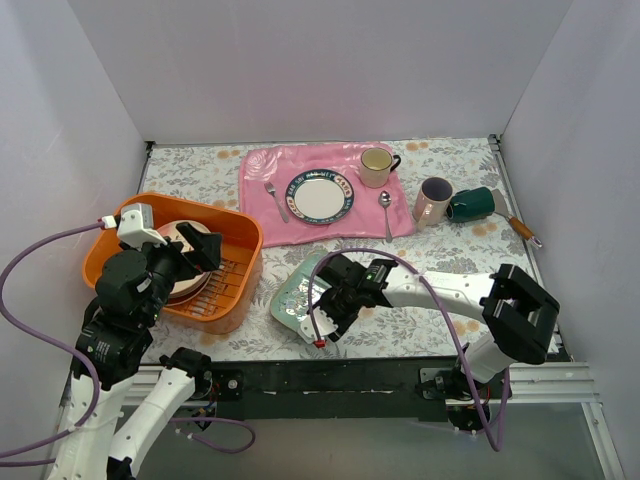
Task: Place the mixed dishes into the plastic bin
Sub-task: Pick up the plate at the center of the board.
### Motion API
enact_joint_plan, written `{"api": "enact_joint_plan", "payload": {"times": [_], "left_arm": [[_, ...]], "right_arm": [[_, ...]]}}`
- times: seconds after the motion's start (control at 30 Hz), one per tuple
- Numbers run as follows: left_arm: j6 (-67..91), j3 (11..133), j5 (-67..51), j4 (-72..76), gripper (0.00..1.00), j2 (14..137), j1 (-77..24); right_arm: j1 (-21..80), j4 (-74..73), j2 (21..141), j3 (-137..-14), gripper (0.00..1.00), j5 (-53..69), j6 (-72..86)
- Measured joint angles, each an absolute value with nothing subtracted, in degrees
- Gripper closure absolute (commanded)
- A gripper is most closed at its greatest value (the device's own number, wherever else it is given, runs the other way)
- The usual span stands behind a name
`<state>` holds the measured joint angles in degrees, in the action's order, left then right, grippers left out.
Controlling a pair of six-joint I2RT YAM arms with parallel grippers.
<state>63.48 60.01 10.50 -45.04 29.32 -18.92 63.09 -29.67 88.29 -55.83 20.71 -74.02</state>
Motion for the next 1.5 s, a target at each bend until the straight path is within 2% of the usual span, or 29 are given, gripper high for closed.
{"api": "enact_joint_plan", "payload": {"times": [0.2,0.4,0.5,0.63,0.67,1.07,1.27,1.5], "left_arm": [[63.5,60.0,10.5,-45.0,0.02,29.6,-18.9],[63.5,60.0,10.5,-45.0,0.02,29.6,-18.9],[63.5,60.0,10.5,-45.0,0.02,29.6,-18.9],[63.5,60.0,10.2,-45.0,0.02,29.6,-18.9],[63.5,60.0,10.1,-44.9,0.02,29.6,-18.9],[64.1,59.9,5.1,-41.6,0.02,30.2,-18.9],[63.0,60.0,-3.6,-37.5,0.02,31.6,-18.9],[62.0,62.2,-17.6,-36.3,0.02,40.6,-18.9]], "right_arm": [[63.1,-26.1,90.0,-55.3,0.59,17.7,-72.1],[63.1,-23.9,90.4,-54.5,0.72,16.4,-71.1],[63.1,-23.4,90.4,-54.1,0.8,16.2,-70.9],[63.2,-22.0,90.2,-54.0,0.97,15.9,-70.9],[63.2,-21.9,90.0,-53.8,0.99,15.8,-70.9],[62.8,-26.1,85.3,-54.3,0.99,16.9,-70.1],[61.8,-31.4,82.5,-56.6,0.99,19.3,-69.9],[59.9,-37.0,79.4,-57.7,0.99,22.0,-69.6]]}}
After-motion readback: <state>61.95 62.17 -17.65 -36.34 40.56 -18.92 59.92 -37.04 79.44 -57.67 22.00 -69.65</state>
